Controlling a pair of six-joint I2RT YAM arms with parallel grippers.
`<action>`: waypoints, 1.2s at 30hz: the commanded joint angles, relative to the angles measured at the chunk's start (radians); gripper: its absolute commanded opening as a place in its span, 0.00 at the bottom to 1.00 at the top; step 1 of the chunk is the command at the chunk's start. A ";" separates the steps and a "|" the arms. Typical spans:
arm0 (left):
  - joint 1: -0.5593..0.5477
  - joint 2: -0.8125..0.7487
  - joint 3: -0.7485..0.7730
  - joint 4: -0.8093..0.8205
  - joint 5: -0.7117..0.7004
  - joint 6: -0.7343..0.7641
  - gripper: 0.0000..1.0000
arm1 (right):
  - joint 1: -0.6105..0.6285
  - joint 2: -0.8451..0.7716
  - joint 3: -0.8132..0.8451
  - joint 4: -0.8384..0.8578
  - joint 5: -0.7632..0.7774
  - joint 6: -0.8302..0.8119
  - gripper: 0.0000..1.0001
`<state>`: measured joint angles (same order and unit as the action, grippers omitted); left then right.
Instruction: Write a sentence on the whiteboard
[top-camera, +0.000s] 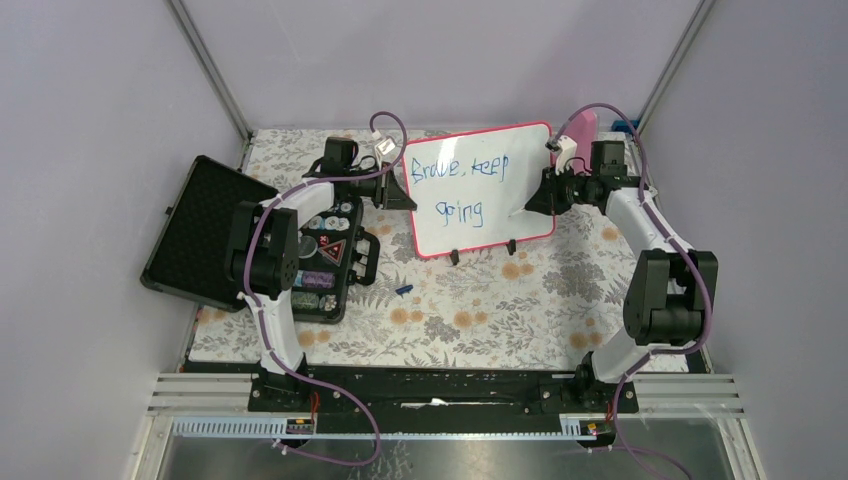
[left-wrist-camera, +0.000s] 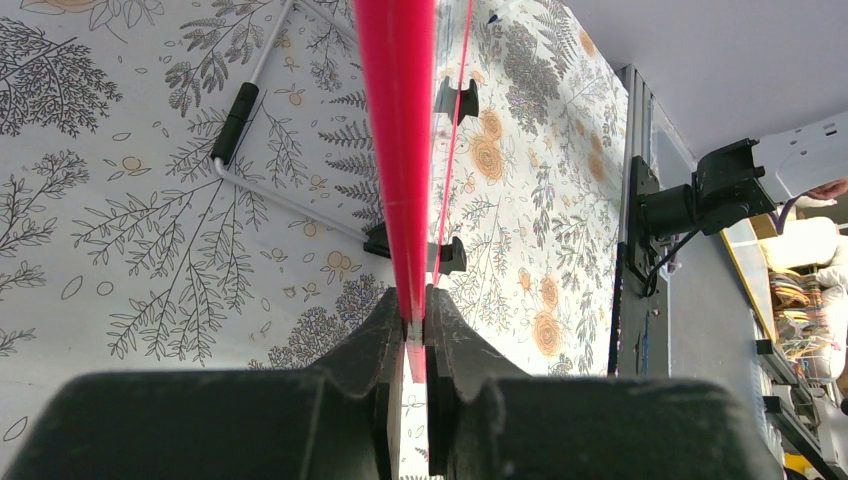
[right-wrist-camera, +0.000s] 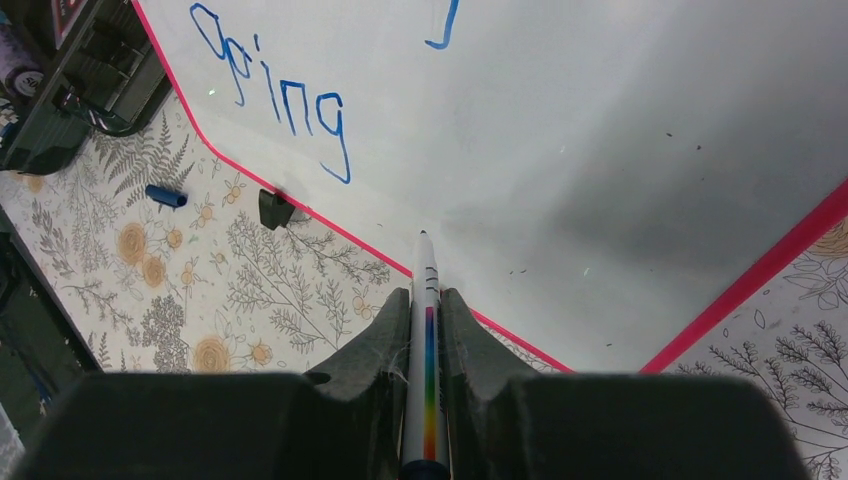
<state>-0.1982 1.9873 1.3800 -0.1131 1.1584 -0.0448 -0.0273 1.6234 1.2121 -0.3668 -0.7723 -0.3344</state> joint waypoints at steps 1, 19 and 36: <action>0.003 0.000 0.036 -0.007 -0.009 0.037 0.00 | 0.000 0.013 0.013 0.034 -0.022 0.014 0.00; 0.002 0.005 0.044 -0.007 -0.006 0.037 0.00 | 0.106 0.046 0.052 0.040 -0.031 0.040 0.00; 0.002 0.007 0.047 -0.008 -0.005 0.036 0.00 | 0.119 0.113 0.113 0.042 0.040 0.031 0.00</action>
<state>-0.1989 1.9873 1.3911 -0.1310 1.1526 -0.0414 0.0818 1.7309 1.2812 -0.3470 -0.7681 -0.2981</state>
